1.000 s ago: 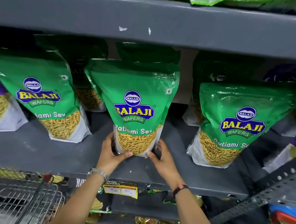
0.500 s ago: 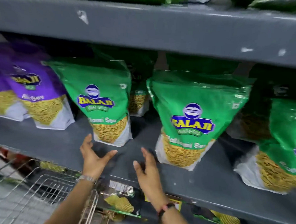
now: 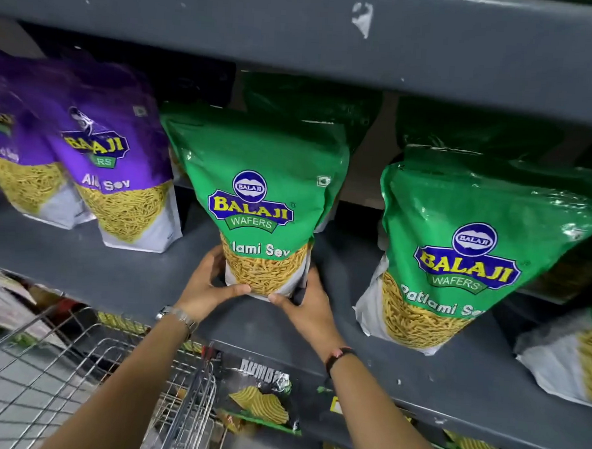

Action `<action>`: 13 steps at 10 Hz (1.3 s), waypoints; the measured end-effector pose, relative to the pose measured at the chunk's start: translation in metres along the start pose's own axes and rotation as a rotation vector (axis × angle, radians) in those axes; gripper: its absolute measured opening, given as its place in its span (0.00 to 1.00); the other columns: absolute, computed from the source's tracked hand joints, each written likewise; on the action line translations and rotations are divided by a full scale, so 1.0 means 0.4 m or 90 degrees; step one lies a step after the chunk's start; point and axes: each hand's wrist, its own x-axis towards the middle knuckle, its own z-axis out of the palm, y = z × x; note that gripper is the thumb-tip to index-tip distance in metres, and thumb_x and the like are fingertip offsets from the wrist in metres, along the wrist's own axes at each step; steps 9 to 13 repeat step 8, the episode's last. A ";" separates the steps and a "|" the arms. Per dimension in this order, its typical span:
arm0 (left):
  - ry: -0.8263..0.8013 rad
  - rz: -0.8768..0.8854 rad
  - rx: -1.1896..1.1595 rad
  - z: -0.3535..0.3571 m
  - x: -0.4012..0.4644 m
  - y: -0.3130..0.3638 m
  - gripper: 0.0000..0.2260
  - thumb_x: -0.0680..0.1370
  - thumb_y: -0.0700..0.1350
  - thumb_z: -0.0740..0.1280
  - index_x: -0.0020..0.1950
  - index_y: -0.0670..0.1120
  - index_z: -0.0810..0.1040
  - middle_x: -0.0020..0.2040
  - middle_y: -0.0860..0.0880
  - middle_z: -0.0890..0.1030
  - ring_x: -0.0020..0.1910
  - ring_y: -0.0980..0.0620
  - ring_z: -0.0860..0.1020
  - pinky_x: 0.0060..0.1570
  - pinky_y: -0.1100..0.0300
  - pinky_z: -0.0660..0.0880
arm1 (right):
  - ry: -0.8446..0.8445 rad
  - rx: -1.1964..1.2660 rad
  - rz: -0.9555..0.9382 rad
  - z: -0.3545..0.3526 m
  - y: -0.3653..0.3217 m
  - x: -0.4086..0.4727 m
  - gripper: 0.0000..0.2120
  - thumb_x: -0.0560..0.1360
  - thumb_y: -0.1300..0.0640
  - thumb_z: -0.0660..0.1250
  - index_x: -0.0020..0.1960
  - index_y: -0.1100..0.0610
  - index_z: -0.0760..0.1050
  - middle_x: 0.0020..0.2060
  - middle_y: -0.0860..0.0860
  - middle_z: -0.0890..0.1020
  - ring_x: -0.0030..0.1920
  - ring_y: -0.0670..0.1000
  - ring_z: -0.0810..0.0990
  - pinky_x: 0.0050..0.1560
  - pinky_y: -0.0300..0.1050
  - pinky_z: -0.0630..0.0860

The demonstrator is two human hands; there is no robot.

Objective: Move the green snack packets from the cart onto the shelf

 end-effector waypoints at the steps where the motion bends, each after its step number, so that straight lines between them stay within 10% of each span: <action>1: -0.013 0.015 0.016 -0.002 -0.018 -0.008 0.43 0.55 0.47 0.75 0.66 0.44 0.60 0.60 0.47 0.72 0.60 0.51 0.70 0.60 0.59 0.67 | 0.009 -0.013 0.006 0.001 0.001 -0.027 0.38 0.66 0.61 0.73 0.69 0.53 0.57 0.66 0.52 0.72 0.65 0.49 0.70 0.65 0.45 0.67; 6: -0.036 0.041 0.022 -0.005 -0.038 -0.019 0.53 0.50 0.67 0.73 0.69 0.50 0.58 0.66 0.50 0.69 0.65 0.55 0.68 0.61 0.62 0.65 | 0.030 -0.036 0.019 0.015 -0.006 -0.053 0.38 0.66 0.59 0.73 0.70 0.52 0.57 0.66 0.51 0.72 0.64 0.49 0.71 0.64 0.46 0.69; 8: 0.145 0.047 0.049 0.031 -0.109 -0.017 0.43 0.66 0.43 0.73 0.72 0.48 0.49 0.75 0.46 0.55 0.73 0.51 0.55 0.69 0.57 0.54 | 0.130 0.058 -0.001 -0.019 -0.010 -0.129 0.37 0.68 0.60 0.72 0.70 0.54 0.55 0.70 0.52 0.65 0.65 0.46 0.68 0.67 0.45 0.64; 13: 0.145 0.047 0.049 0.031 -0.109 -0.017 0.43 0.66 0.43 0.73 0.72 0.48 0.49 0.75 0.46 0.55 0.73 0.51 0.55 0.69 0.57 0.54 | 0.130 0.058 -0.001 -0.019 -0.010 -0.129 0.37 0.68 0.60 0.72 0.70 0.54 0.55 0.70 0.52 0.65 0.65 0.46 0.68 0.67 0.45 0.64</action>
